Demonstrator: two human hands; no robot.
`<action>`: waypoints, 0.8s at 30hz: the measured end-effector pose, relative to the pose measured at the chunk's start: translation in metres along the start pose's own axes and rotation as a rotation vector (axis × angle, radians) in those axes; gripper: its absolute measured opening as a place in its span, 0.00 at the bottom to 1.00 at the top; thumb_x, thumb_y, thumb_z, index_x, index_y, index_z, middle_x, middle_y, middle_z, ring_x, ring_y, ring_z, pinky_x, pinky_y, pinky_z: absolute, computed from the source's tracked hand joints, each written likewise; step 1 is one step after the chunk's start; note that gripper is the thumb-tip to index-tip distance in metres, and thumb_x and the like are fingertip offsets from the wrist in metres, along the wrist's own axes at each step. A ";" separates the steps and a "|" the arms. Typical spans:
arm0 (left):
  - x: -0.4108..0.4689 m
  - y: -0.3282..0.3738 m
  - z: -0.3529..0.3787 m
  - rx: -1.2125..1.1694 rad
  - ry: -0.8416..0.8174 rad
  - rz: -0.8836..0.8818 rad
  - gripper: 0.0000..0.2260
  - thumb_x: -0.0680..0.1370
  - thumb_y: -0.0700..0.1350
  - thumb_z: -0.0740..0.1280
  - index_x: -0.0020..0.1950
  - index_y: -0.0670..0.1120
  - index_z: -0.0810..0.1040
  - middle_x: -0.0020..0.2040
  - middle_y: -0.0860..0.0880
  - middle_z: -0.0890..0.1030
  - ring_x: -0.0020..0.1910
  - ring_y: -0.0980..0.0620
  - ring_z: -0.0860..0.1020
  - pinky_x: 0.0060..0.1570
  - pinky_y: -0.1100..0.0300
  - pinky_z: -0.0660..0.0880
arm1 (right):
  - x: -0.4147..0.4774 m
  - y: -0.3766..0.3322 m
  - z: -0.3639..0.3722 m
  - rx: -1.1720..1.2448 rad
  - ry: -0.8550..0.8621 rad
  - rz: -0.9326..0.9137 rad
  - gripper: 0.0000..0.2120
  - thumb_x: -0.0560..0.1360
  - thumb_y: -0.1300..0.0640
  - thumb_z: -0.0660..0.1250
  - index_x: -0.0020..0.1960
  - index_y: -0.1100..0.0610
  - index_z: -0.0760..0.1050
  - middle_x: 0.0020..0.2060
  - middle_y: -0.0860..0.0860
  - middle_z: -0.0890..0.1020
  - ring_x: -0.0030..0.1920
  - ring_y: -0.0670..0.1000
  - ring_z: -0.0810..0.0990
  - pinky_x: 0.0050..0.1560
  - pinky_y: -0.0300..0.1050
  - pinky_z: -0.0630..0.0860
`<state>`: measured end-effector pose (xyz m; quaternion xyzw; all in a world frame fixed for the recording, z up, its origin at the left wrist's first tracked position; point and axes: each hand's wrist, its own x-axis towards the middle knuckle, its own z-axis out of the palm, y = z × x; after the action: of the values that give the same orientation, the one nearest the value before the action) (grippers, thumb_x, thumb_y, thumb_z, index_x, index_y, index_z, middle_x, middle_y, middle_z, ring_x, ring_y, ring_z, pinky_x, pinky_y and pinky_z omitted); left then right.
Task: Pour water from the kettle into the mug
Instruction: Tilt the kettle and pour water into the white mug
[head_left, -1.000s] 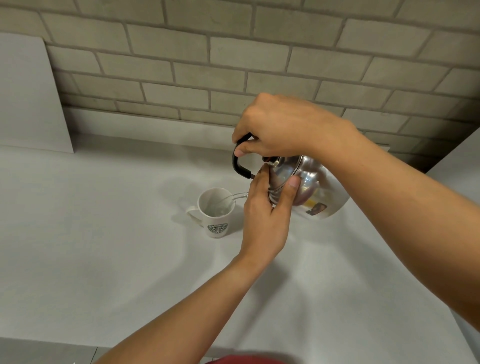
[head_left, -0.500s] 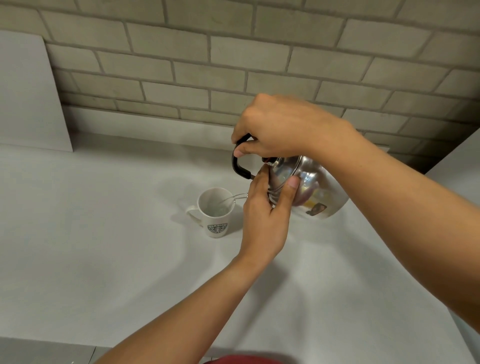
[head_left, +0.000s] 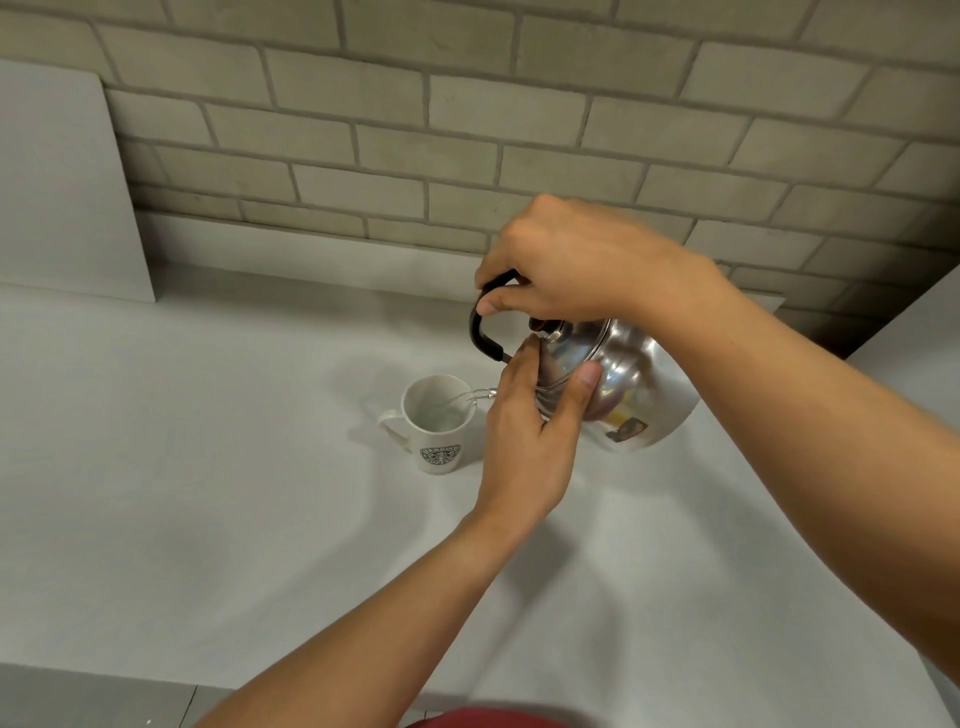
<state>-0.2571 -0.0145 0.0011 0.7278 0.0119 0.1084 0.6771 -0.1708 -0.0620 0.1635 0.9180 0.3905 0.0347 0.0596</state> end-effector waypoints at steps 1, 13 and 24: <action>0.000 0.000 0.000 0.007 -0.002 0.002 0.31 0.81 0.65 0.65 0.80 0.52 0.71 0.73 0.52 0.78 0.73 0.53 0.76 0.73 0.49 0.72 | 0.000 0.001 0.001 0.011 0.003 0.000 0.15 0.80 0.40 0.68 0.59 0.48 0.85 0.47 0.52 0.86 0.50 0.59 0.84 0.48 0.58 0.83; 0.003 -0.008 -0.014 0.253 -0.106 0.046 0.31 0.81 0.63 0.68 0.79 0.49 0.69 0.76 0.49 0.75 0.74 0.51 0.74 0.72 0.51 0.73 | -0.031 0.030 0.038 0.230 0.264 0.069 0.19 0.80 0.41 0.68 0.61 0.52 0.85 0.48 0.51 0.88 0.48 0.54 0.83 0.52 0.55 0.80; 0.010 -0.017 -0.036 0.388 0.024 0.328 0.07 0.80 0.50 0.74 0.53 0.48 0.84 0.53 0.54 0.82 0.52 0.61 0.79 0.52 0.75 0.71 | -0.077 0.047 0.086 0.528 0.570 0.298 0.12 0.78 0.45 0.73 0.57 0.50 0.87 0.45 0.46 0.88 0.44 0.43 0.82 0.47 0.26 0.70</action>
<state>-0.2509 0.0237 -0.0121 0.8349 -0.0777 0.2209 0.4982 -0.1812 -0.1574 0.0831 0.9018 0.2499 0.1945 -0.2940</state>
